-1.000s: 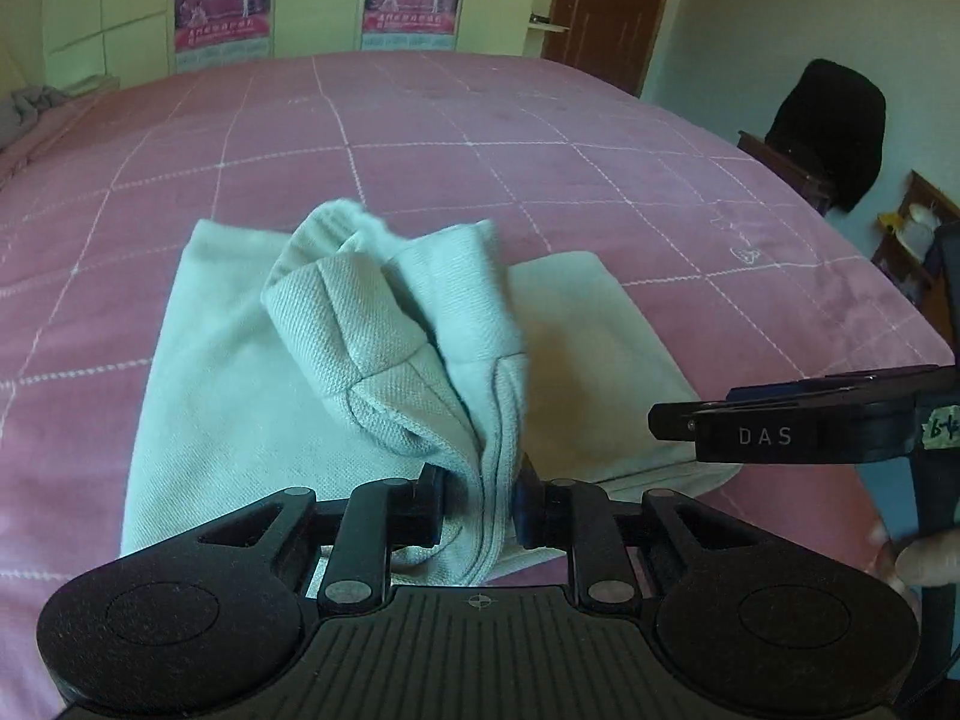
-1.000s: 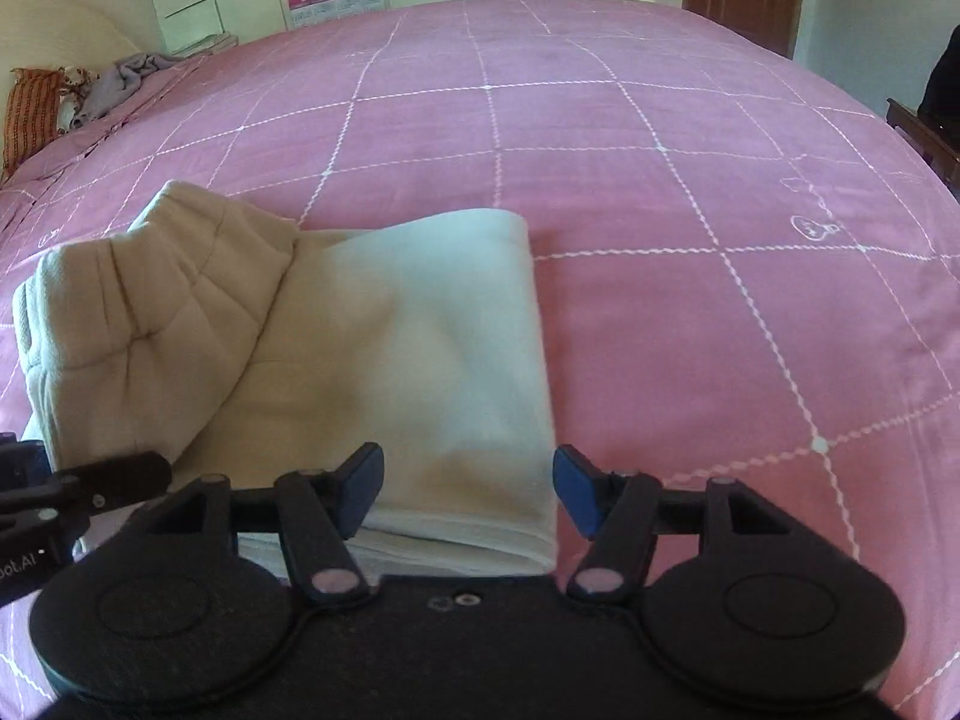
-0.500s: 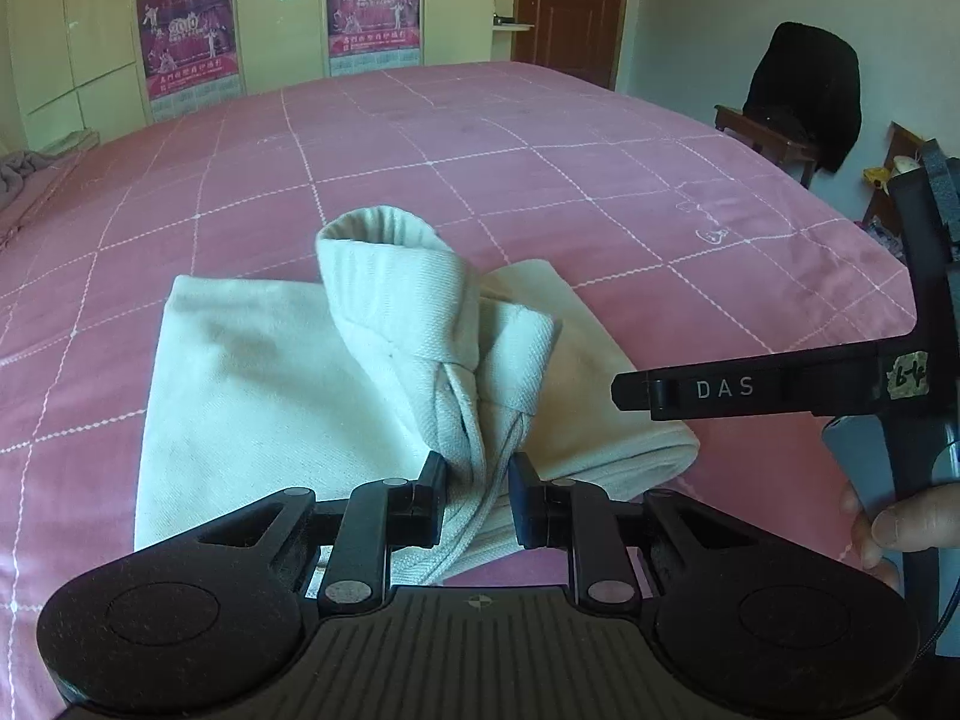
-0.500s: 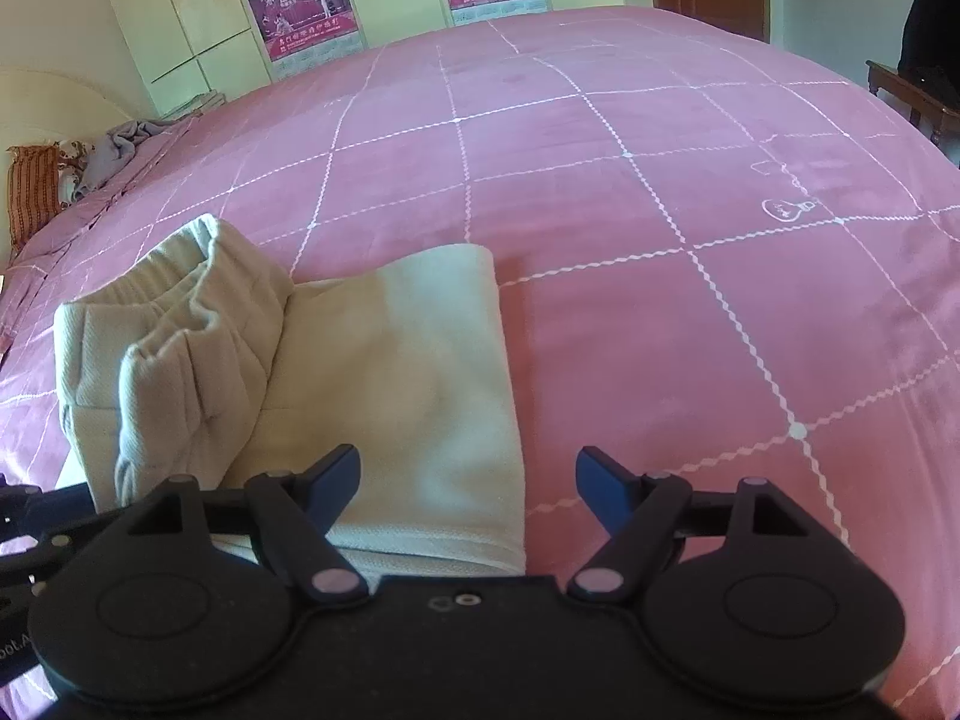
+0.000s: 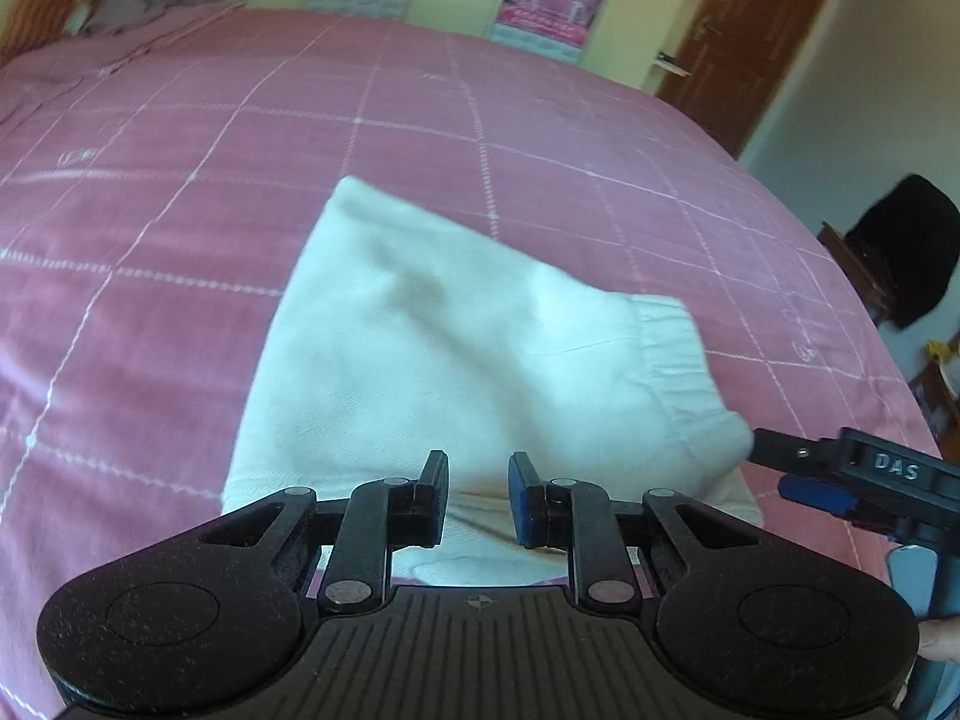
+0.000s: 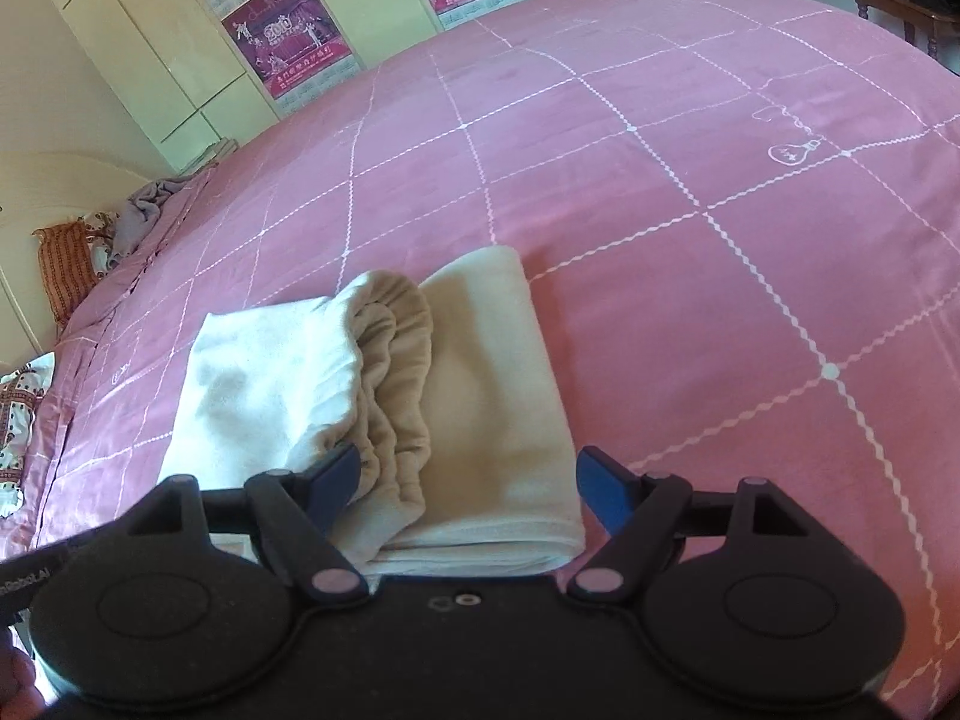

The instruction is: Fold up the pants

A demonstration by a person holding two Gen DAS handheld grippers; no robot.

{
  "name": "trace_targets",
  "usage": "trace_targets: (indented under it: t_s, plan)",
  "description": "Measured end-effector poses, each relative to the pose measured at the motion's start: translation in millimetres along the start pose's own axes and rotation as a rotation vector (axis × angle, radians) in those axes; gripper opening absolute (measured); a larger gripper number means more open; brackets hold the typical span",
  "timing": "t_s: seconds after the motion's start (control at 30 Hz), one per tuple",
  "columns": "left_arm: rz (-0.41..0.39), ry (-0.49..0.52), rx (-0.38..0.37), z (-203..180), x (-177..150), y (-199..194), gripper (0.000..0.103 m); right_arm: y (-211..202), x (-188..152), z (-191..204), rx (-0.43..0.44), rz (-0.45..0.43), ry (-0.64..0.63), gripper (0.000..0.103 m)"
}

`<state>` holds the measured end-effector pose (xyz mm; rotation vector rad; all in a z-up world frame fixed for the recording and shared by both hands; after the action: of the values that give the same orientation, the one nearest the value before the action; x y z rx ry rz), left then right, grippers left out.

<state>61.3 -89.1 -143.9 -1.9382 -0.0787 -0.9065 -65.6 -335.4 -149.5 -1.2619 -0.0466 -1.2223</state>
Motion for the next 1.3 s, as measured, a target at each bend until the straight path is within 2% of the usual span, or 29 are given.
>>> trace_targets:
  t_s: [0.1,0.23,0.27,0.37,0.53,0.6,0.63,0.77,0.83,0.97,1.03,1.13,1.23,1.3]
  plan:
    - [0.014,-0.082,0.01,21,-12,8,0.021,1,5,4,0.034,0.003,0.063,0.079]
    - [0.034,-0.11,-0.001,28,-24,20,0.021,-4,11,16,0.056,-0.026,0.061,0.084]
    - [0.031,-0.124,-0.005,29,-24,21,0.021,0,9,22,0.06,0.001,0.04,0.088]
    - [0.029,-0.148,-0.023,33,-24,24,0.022,17,-3,32,0.04,0.084,-0.008,0.088]
    - [0.014,-0.169,-0.044,35,-25,16,0.022,40,-22,36,0.055,0.153,0.038,0.088]
    - [0.008,-0.178,-0.048,37,-26,16,0.022,40,-23,41,0.058,0.126,0.025,0.062]
    - [0.007,-0.183,-0.05,37,-26,15,0.022,40,-23,45,0.063,0.123,0.013,0.056]
    - [-0.004,-0.205,-0.063,39,-23,12,0.022,31,-19,63,0.037,0.071,-0.108,0.042]
    - [-0.027,-0.205,-0.068,38,-17,6,0.022,19,-12,80,0.05,0.012,-0.183,0.036]
    - [-0.082,-0.182,-0.06,34,2,-6,0.022,-4,11,111,0.082,-0.083,-0.327,0.034]
    - [-0.093,-0.175,-0.066,32,9,-7,0.022,-11,22,107,0.083,-0.097,-0.333,0.034]
    - [-0.074,-0.153,-0.064,24,12,4,0.022,-17,36,81,0.061,-0.102,-0.302,0.034]
    - [0.011,-0.102,-0.056,11,-3,28,0.022,-3,29,42,0.001,-0.036,-0.245,0.035]
    - [0.047,-0.061,-0.038,5,-16,37,0.022,13,12,12,-0.063,0.021,-0.208,0.036]
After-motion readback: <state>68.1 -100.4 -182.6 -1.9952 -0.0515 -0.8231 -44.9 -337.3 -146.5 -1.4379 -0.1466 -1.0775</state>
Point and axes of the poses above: each gripper's, at about its wrist camera, not at the fingertips, and y roughly the way its jaws point, z to its left, x to its top, the point moved 7 cm from there along y, roughly the way its jaws point, and after that the axes turned 2 degrees about y, right-handed, at the moved point
